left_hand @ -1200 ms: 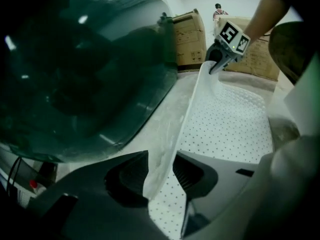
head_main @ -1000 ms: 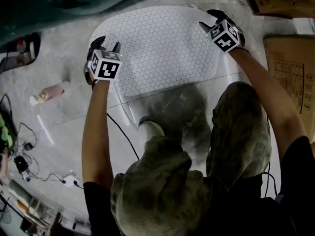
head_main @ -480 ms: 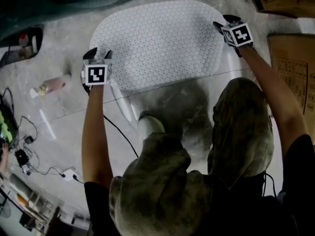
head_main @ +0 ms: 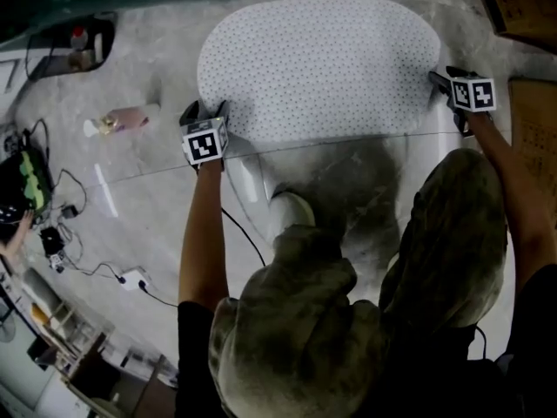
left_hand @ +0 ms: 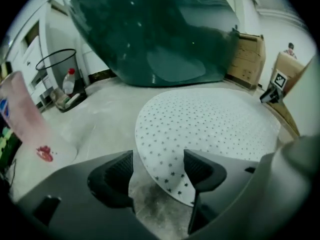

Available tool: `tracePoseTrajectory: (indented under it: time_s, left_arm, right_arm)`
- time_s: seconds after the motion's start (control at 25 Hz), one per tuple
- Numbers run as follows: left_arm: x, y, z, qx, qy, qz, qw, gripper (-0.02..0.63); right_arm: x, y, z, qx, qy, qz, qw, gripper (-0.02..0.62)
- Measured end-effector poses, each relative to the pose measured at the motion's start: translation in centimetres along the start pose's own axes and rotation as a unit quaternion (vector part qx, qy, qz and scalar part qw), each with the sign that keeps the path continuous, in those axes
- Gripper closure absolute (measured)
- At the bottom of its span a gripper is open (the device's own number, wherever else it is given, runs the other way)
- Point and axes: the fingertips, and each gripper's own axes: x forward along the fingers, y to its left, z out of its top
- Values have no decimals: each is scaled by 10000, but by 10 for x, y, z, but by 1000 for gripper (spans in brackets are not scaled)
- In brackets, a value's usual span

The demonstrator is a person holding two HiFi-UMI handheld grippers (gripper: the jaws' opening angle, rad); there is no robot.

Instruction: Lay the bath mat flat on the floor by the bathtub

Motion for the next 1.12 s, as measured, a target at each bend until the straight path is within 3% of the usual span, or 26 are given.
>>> tracePoseTrajectory:
  time_s: [0.12,0.24,0.36,0.44,0.52,0.6,0.76,0.88,1.12]
  left_arm:
    - [2,-1,-8,-483,-86,-137,9987,293]
    - [5,0,-9,-956,-94,-27,9954,293]
    - [5,-1,-8,-1028,11,149,9946,322]
    - [3,-3,-9,-956,69,117,9953,354]
    - [1,-11,-8,-844,74,-61,9964,451]
    - [-2,-21,-4,-865,38,-181,9961,522]
    - [-13,-22,-1,-1218,-45,-188,9924,535]
    - [-21,-14,-10,-1256,-50,-82,9920,511]
    - [-29,-8,-18,-1240,-63,63,9922,499]
  right_arm:
    - [-1,0,-2,520,-88,126,9985,331]
    - [0,5,-8,1026,-135,243,9943,328]
    - [1,10,-15,834,-51,254,9962,325]
    - [5,10,-18,969,-51,327,9947,319]
    - [7,4,-20,1257,-88,357,9914,318]
    - [9,-2,-22,1732,-166,413,9839,314]
    - [15,-1,-21,2686,-391,663,9602,314]
    - [21,8,-15,2684,-440,735,9595,316]
    - [29,16,-9,2090,-222,463,9766,329]
